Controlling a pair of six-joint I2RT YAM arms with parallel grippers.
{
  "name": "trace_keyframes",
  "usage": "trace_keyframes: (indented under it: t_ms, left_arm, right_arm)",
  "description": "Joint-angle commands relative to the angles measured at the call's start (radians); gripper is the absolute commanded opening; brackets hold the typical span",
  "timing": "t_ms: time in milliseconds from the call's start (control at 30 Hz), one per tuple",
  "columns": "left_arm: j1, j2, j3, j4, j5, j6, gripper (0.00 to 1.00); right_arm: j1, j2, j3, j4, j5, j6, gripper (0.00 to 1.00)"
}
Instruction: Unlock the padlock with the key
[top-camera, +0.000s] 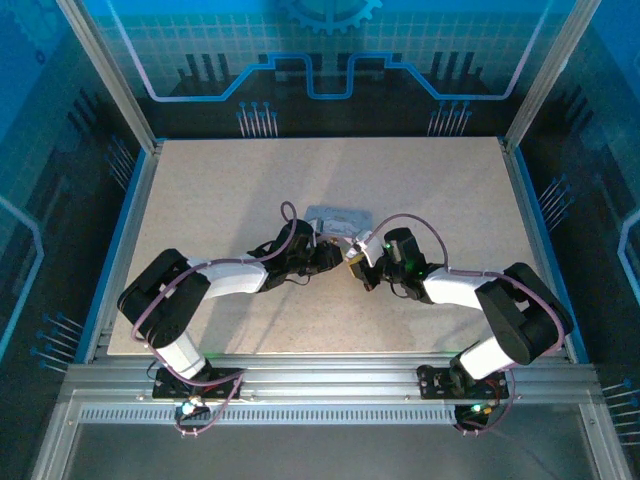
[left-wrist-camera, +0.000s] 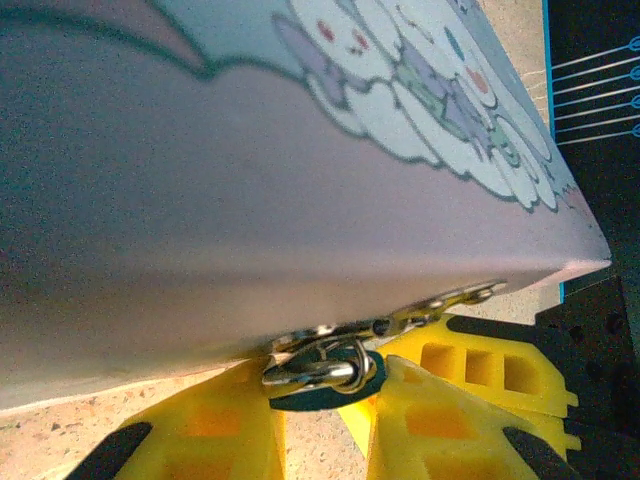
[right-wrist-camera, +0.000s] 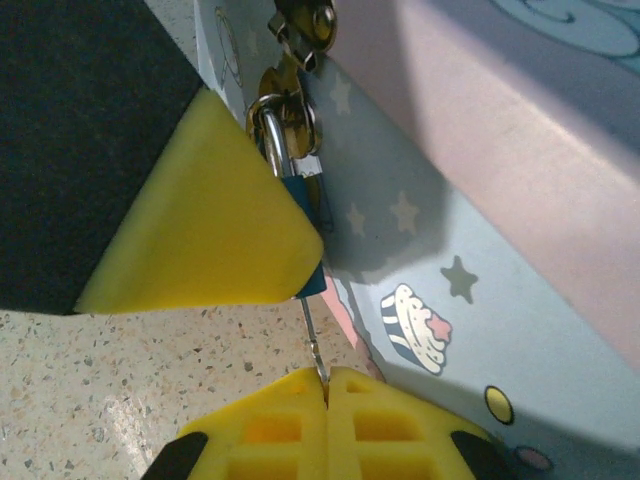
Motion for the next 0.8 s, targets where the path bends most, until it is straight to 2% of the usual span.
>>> trace_keyframes:
  t_ms: [0, 533, 767]
  left_arm:
    - [0.001, -0.05, 0.043, -0.003, 0.036, 0.012, 0.2]
    - [-0.011, -0.044, 0.051, -0.015, 0.058, 0.016, 0.2]
    - [-0.02, -0.038, 0.04, -0.014, 0.063, 0.015, 0.2]
  right_arm:
    - [0.014, -0.03, 0.02, 0.034, -0.001, -0.018, 0.0]
    - [0.031, -0.029, 0.026, 0.048, -0.019, -0.011, 0.0]
    - [0.025, -0.081, 0.01, 0.049, -0.006, -0.002, 0.0]
